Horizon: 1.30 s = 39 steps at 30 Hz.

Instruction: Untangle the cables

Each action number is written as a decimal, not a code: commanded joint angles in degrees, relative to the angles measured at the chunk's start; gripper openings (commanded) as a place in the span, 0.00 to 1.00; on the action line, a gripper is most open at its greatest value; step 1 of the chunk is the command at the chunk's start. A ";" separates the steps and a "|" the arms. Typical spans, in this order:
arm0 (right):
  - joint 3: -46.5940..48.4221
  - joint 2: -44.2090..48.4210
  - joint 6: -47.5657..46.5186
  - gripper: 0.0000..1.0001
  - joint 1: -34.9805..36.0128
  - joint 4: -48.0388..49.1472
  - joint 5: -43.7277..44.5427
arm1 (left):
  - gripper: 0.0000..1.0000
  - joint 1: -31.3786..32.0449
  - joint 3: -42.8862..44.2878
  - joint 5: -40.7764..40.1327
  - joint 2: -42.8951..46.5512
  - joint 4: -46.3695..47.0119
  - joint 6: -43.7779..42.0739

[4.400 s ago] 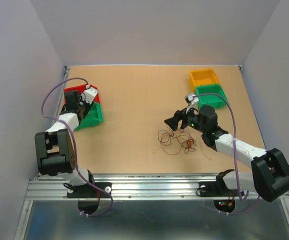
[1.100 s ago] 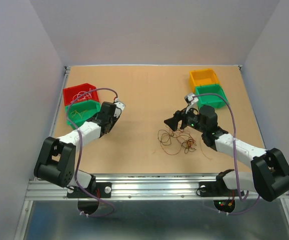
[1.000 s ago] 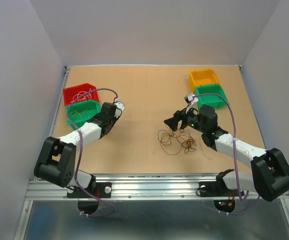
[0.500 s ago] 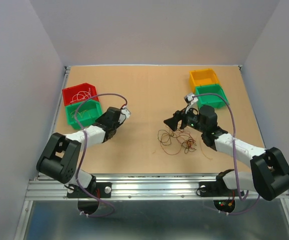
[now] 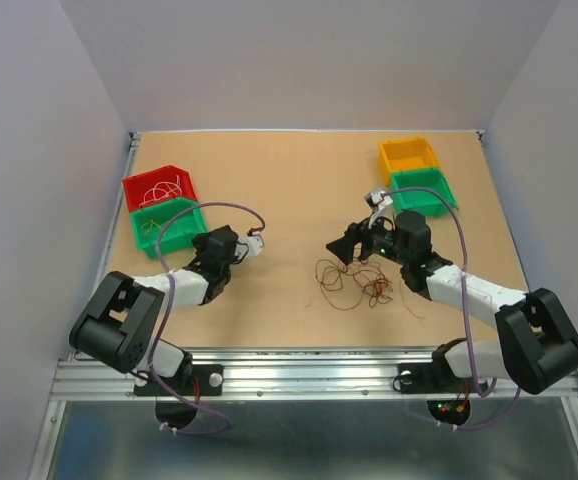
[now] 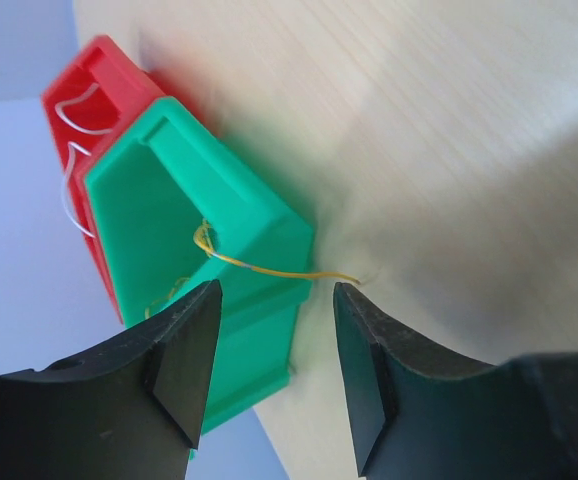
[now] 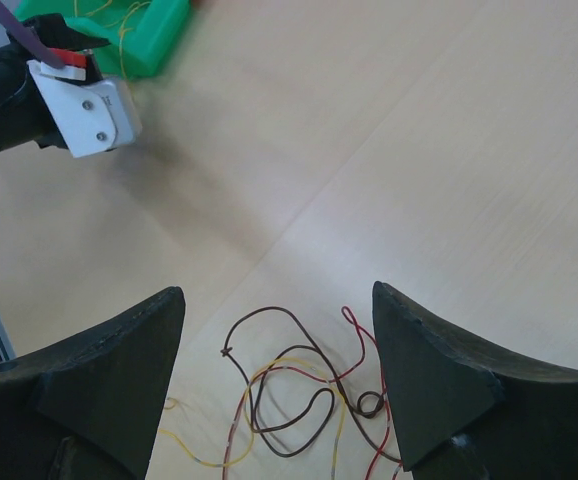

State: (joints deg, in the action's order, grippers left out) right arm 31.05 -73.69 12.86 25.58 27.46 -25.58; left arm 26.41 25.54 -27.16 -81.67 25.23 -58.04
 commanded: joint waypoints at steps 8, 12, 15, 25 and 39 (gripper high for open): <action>2.09 -0.31 -0.30 0.80 0.34 3.30 -1.93 | 0.59 3.55 -3.56 -4.65 0.46 17.03 2.40; 2.09 -0.31 -0.29 0.80 0.26 3.39 -2.01 | 0.59 4.52 -6.29 -9.91 -3.92 27.92 0.83; 2.09 -0.40 -0.21 0.80 0.26 3.56 -2.36 | 0.59 4.70 -7.08 -11.69 -6.82 32.59 0.21; 2.26 -1.02 -0.03 0.80 0.26 4.00 -3.07 | 0.50 4.87 -6.64 -14.24 -9.56 36.20 0.47; 2.35 -1.37 0.15 0.80 0.26 4.53 -4.21 | 0.61 6.63 -7.43 -15.47 -11.41 41.03 -0.06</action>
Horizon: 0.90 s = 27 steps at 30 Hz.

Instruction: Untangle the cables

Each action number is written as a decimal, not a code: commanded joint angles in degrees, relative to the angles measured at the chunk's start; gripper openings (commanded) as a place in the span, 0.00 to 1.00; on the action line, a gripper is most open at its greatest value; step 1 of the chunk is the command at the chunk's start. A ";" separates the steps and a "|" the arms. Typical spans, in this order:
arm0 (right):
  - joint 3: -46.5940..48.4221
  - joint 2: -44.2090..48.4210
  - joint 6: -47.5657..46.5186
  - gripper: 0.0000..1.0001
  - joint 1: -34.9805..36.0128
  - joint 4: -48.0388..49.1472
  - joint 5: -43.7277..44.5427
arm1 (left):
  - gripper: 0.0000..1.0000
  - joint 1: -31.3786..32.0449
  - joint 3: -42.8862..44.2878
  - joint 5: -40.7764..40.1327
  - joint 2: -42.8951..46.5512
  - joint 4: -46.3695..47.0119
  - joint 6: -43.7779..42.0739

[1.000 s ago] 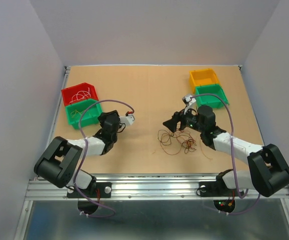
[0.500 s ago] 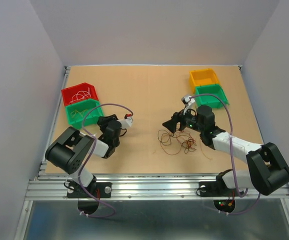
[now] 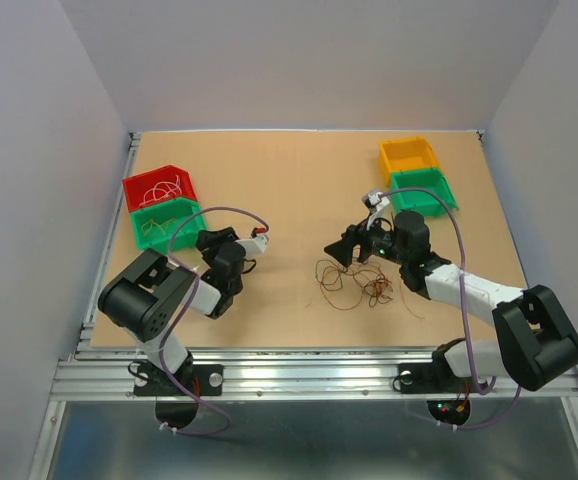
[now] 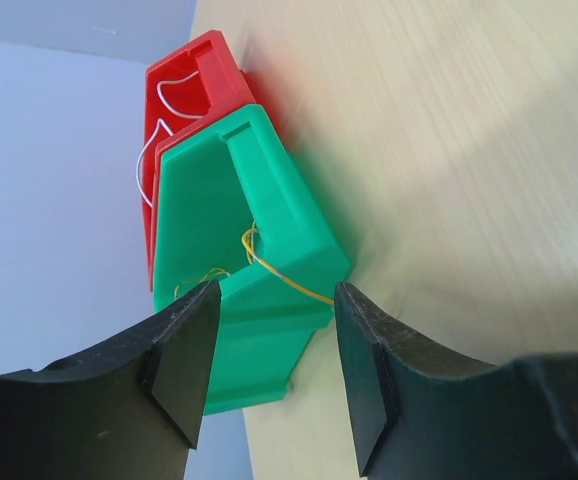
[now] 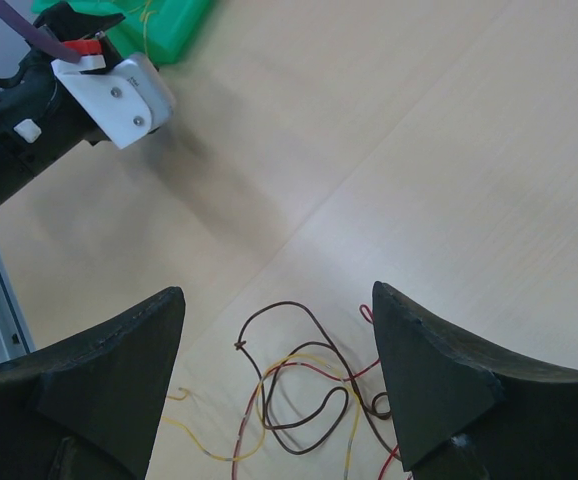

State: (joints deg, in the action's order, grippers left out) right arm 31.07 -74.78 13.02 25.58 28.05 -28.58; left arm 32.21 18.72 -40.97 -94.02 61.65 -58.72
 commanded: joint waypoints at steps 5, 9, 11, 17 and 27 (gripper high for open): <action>2.33 -0.36 0.08 0.80 0.26 4.03 -1.39 | 0.61 2.42 -0.35 -1.83 0.07 5.06 0.62; 2.24 -0.28 0.08 0.80 0.26 4.11 -1.57 | 0.61 2.42 -0.26 -2.88 -3.44 8.65 -0.87; 2.24 -0.28 0.08 0.80 0.26 4.11 -1.57 | 0.61 2.42 -0.70 -3.67 -4.76 12.33 -2.54; 2.15 -0.28 0.08 0.80 0.34 4.20 -1.66 | 0.60 2.33 -1.84 -6.23 -9.43 22.27 -6.58; 2.24 -0.36 -0.01 0.80 0.26 4.29 -1.92 | 0.42 0.76 -1.23 -5.70 -10.57 21.24 -5.71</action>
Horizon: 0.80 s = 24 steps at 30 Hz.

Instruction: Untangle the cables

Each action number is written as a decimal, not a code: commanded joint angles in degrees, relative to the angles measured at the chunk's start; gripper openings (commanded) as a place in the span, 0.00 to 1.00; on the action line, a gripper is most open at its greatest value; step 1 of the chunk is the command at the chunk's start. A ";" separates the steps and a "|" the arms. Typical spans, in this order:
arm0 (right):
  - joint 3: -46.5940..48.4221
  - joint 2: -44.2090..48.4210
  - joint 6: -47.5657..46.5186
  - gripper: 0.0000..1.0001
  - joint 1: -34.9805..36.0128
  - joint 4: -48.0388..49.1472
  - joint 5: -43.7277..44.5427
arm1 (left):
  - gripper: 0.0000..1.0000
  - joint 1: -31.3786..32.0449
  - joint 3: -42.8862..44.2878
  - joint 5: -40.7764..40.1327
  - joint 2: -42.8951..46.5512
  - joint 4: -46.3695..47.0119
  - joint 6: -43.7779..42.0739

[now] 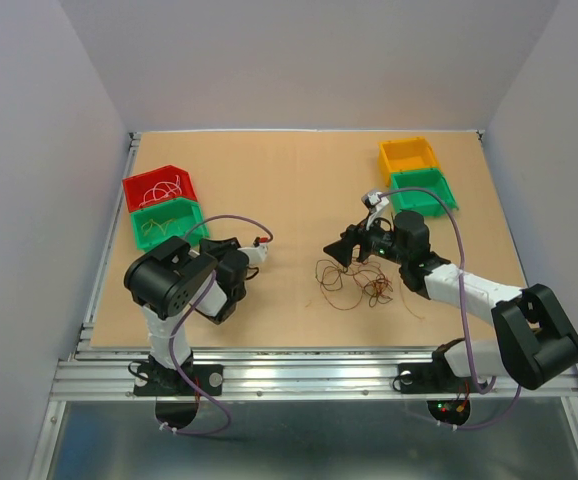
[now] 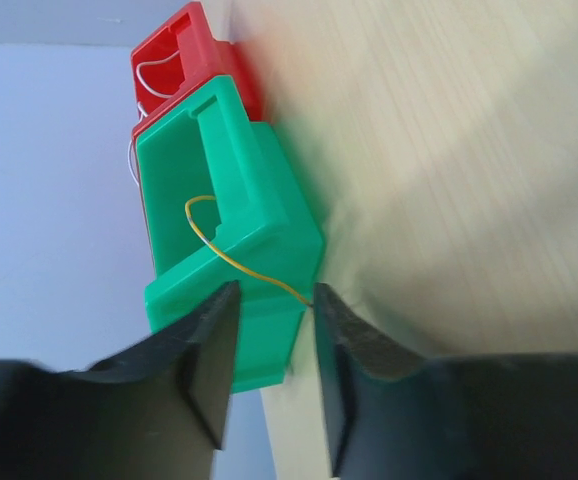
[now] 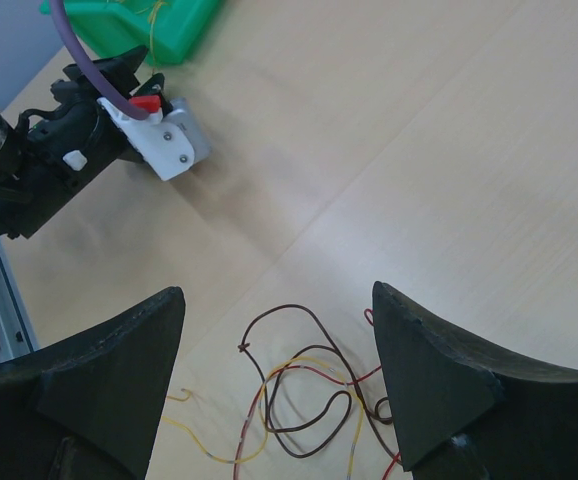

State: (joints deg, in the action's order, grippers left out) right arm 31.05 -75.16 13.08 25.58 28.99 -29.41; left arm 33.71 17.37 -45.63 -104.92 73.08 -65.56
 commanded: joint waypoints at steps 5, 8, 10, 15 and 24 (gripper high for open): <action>2.26 0.01 -0.07 0.80 0.26 3.44 -1.35 | 0.37 -1.02 0.91 -0.96 0.16 8.66 1.66; 2.26 -0.08 -0.07 0.80 0.26 3.53 -1.44 | 0.34 -1.20 1.44 -0.96 -0.19 8.31 1.75; 2.35 -0.17 -0.07 0.80 0.26 3.44 -1.62 | 0.31 -1.37 1.53 -1.22 -0.02 8.40 1.66; 2.44 -0.26 0.10 0.80 0.26 3.70 -1.97 | 0.18 -1.63 1.97 -1.66 0.60 8.66 1.66; 2.18 -0.08 0.63 0.80 0.26 4.32 -2.32 | 0.00 -2.07 2.67 -1.57 3.23 5.59 2.89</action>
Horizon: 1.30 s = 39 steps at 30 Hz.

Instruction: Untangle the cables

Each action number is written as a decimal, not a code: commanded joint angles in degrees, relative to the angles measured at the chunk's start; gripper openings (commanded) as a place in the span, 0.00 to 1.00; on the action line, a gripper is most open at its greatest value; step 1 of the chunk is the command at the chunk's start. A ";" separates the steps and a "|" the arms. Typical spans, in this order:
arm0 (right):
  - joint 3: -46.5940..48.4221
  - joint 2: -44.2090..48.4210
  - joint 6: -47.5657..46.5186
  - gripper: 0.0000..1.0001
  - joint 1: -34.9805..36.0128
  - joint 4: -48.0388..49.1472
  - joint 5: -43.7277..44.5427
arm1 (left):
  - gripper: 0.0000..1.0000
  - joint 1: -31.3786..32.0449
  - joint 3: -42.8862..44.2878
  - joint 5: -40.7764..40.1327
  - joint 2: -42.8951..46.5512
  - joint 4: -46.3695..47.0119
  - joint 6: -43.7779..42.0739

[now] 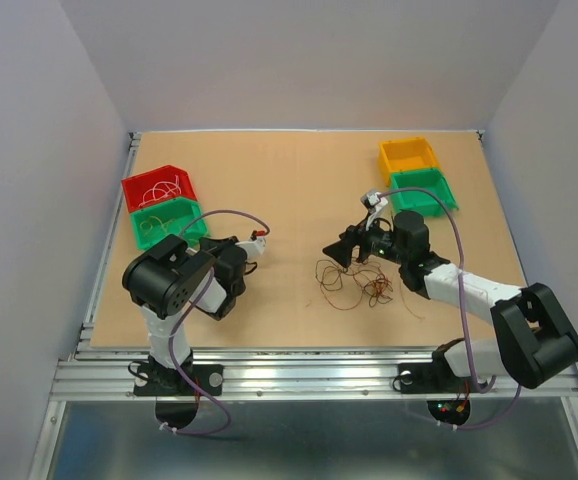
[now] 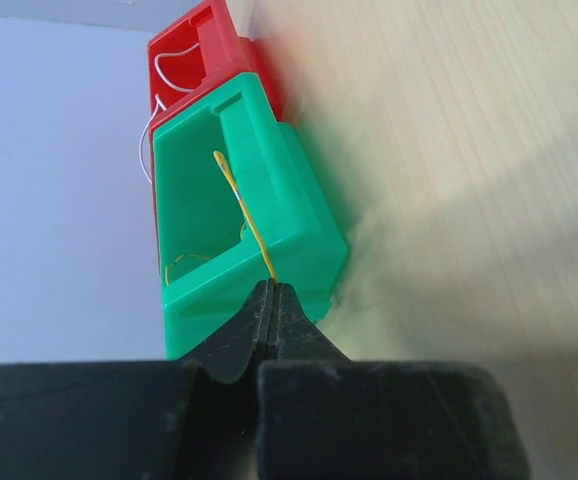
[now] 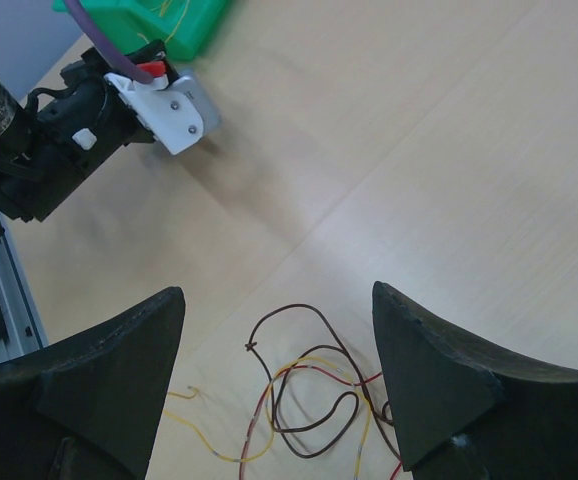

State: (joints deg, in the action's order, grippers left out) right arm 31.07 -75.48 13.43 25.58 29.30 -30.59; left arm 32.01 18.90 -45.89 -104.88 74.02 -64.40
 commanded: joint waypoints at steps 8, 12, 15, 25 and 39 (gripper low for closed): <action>1.63 0.95 0.28 0.80 0.26 4.10 -1.14 | 0.00 -0.54 4.83 6.06 13.99 -19.58 12.71; 1.28 1.57 0.28 0.80 0.34 4.10 -1.23 | 0.00 -0.98 8.95 11.43 20.32 -36.09 19.21; 1.01 2.01 0.37 0.80 0.26 4.10 -1.14 | 0.00 -1.25 10.54 13.10 22.26 -41.49 20.54; 0.92 2.45 0.37 0.80 0.26 4.27 -1.49 | 0.00 -8.79 16.00 23.12 25.86 -56.53 24.06; 1.36 1.30 0.63 0.80 0.26 4.45 -1.93 | 0.00 -18.47 19.68 37.18 33.78 -63.55 24.85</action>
State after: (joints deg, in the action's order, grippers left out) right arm 31.05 -74.43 13.76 25.58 30.48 -31.57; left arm 15.09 34.68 -14.92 -73.71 13.02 -41.06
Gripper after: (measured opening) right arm 0.806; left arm 0.026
